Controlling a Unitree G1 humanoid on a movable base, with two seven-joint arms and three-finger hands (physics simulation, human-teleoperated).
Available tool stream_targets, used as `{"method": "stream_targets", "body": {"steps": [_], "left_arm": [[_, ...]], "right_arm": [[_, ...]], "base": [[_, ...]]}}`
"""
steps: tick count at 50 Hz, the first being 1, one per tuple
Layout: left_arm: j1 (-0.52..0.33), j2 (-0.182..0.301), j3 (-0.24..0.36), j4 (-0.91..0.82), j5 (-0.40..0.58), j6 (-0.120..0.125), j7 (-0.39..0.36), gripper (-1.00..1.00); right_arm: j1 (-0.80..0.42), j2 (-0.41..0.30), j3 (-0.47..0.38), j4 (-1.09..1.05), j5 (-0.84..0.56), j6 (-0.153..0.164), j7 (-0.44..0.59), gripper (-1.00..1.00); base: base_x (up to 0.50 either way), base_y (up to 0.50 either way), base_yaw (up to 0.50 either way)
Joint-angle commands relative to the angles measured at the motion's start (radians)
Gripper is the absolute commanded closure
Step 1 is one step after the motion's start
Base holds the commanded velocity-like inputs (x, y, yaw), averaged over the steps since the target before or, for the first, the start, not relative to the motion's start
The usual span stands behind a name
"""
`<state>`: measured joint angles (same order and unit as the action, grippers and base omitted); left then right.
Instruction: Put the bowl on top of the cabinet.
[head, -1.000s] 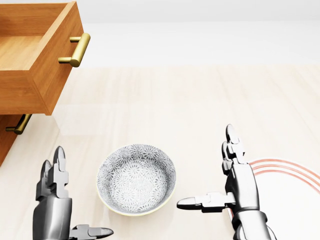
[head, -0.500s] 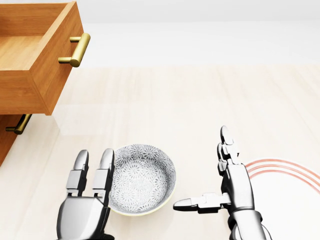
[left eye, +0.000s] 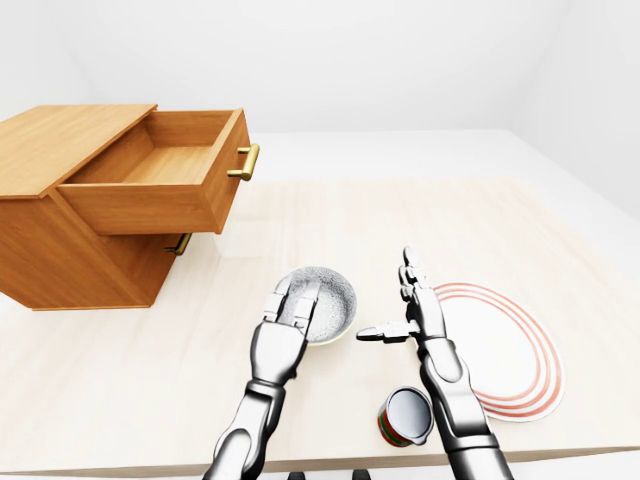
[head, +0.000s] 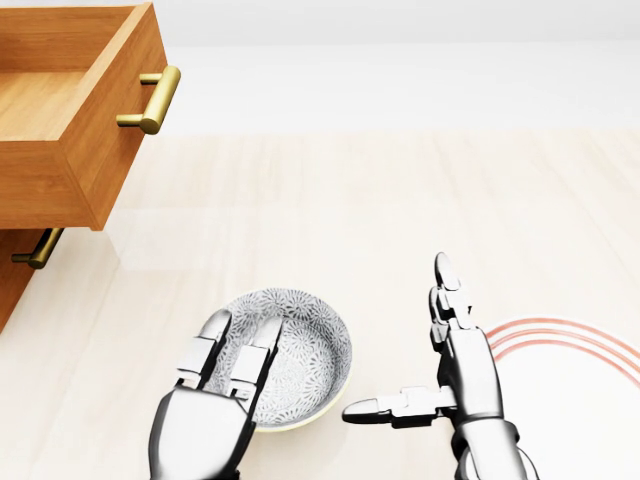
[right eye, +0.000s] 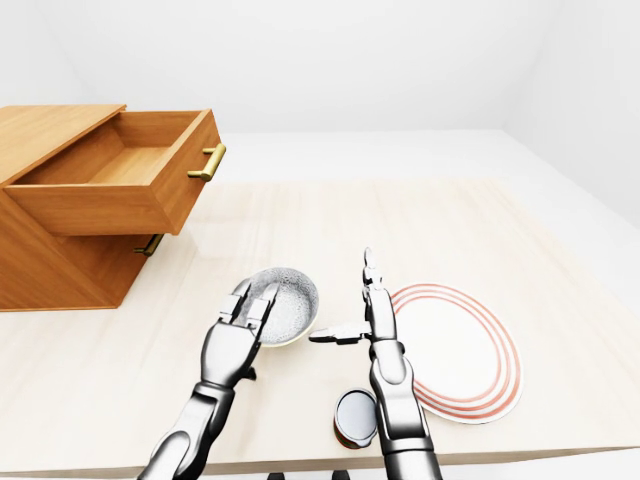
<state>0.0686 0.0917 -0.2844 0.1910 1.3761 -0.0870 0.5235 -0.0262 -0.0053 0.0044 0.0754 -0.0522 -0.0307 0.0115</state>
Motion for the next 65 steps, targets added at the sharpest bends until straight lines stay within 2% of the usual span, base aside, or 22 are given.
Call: {"method": "stream_targets", "body": {"steps": [1, 18, 24, 28, 33, 35, 37, 49, 65], "left_arm": [[0.010, 0.003, -0.027, 0.070, 0.018, 0.000, 0.000, 0.92], [0.020, 0.006, -0.032, 0.060, 0.027, 0.000, 0.000, 0.88], [0.019, 0.007, -0.032, 0.069, 0.029, 0.000, 0.000, 0.80], [0.019, 0.006, -0.030, 0.066, 0.021, 0.000, 0.000, 0.67], [0.044, 0.004, -0.004, -0.035, -0.055, 0.000, 0.000, 0.69], [0.055, 0.001, 0.008, -0.085, -0.095, 0.000, 0.000, 0.88], [0.067, -0.004, 0.021, -0.142, -0.132, 0.000, 0.000, 0.91], [0.096, -0.029, 0.069, -0.328, -0.265, 0.000, 0.000, 0.91], [0.101, -0.046, 0.087, -0.427, -0.325, 0.000, 0.000, 0.89]], "right_arm": [[-0.006, 0.001, 0.002, 0.016, -0.004, -0.008, 0.002, -1.00], [-0.003, 0.000, 0.001, 0.015, -0.002, -0.013, 0.005, -1.00], [-0.002, 0.000, 0.003, 0.011, -0.004, -0.012, 0.006, -1.00], [-0.001, 0.001, 0.005, 0.011, -0.005, -0.013, 0.008, -1.00], [0.003, 0.001, 0.006, 0.005, -0.006, -0.012, 0.010, -1.00], [0.002, 0.001, 0.006, 0.008, -0.007, -0.014, 0.010, -1.00], [0.002, 0.002, 0.007, 0.007, -0.008, -0.013, 0.009, -1.00], [0.003, 0.002, 0.008, 0.004, -0.009, -0.010, 0.009, -1.00], [0.001, 0.003, 0.011, 0.007, -0.011, -0.012, 0.009, -1.00]], "base": [[0.00, 0.00, 0.00], [0.00, 0.00, 0.00], [0.00, 0.00, 0.00], [0.00, 0.00, 0.00], [0.00, 0.00, 0.00], [0.00, 0.00, 0.00], [0.00, 0.00, 0.00], [0.00, 0.00, 0.00], [0.00, 0.00, 0.00]]}}
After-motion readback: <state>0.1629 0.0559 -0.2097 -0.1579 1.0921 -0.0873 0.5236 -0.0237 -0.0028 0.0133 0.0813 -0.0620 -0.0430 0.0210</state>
